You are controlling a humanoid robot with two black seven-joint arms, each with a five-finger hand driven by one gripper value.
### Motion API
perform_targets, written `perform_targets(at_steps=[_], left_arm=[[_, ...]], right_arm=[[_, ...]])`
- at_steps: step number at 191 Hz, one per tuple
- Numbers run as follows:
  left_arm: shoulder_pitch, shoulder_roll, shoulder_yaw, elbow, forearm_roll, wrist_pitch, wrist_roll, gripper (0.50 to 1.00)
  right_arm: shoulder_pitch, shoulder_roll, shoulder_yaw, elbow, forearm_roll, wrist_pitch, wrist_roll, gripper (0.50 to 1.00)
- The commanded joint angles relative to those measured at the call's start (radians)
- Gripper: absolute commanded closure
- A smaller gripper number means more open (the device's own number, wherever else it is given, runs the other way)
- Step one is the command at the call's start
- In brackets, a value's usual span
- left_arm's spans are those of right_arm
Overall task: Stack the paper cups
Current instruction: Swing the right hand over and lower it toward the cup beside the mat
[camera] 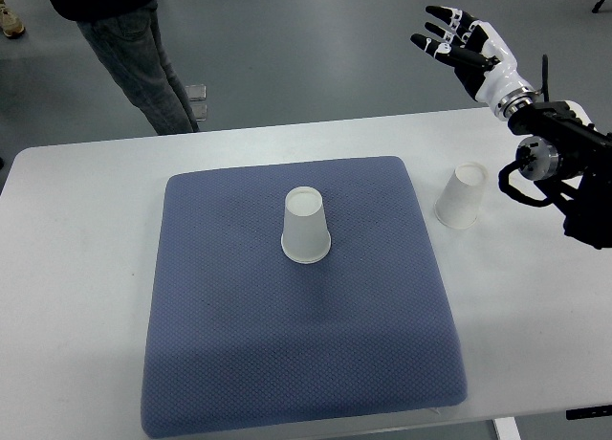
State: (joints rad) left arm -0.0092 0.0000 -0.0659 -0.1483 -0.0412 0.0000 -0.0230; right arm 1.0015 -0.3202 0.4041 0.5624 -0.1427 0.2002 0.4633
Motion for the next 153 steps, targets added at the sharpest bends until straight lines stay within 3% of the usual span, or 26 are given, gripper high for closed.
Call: perform_targets(at_steps=[1,32,72,118,153], left_arm=[[0.0,0.0,0.0,0.001,0.0,0.0,0.0,0.5],[0.0,0.0,0.0,-0.001,0.0,0.0,0.0,0.5],[0.0,0.0,0.0,-0.001,0.0,0.0,0.0,0.5],[0.0,0.0,0.0,0.001,0.0,0.0,0.0,0.5],[0.0,0.0,0.0,0.001,0.0,0.0,0.0,0.5]], right_arm=[[0.002,-0.08,-0.005,0.044,-0.155,0.042,-0.002,0.589],[0.023,-0.218,-0.014,0.094,-0.387,0.179,-0.002,0.589],[0.051,-0.402,-0.013,0.272,-0.689,0.347,0.0,0.589],[0.088,-0.421,-0.016,0.34,-1.123,0.41,0.018,0.589],[0.098,-0.382,-0.016,0.346,-1.296,0.404,0.032,0.591]])
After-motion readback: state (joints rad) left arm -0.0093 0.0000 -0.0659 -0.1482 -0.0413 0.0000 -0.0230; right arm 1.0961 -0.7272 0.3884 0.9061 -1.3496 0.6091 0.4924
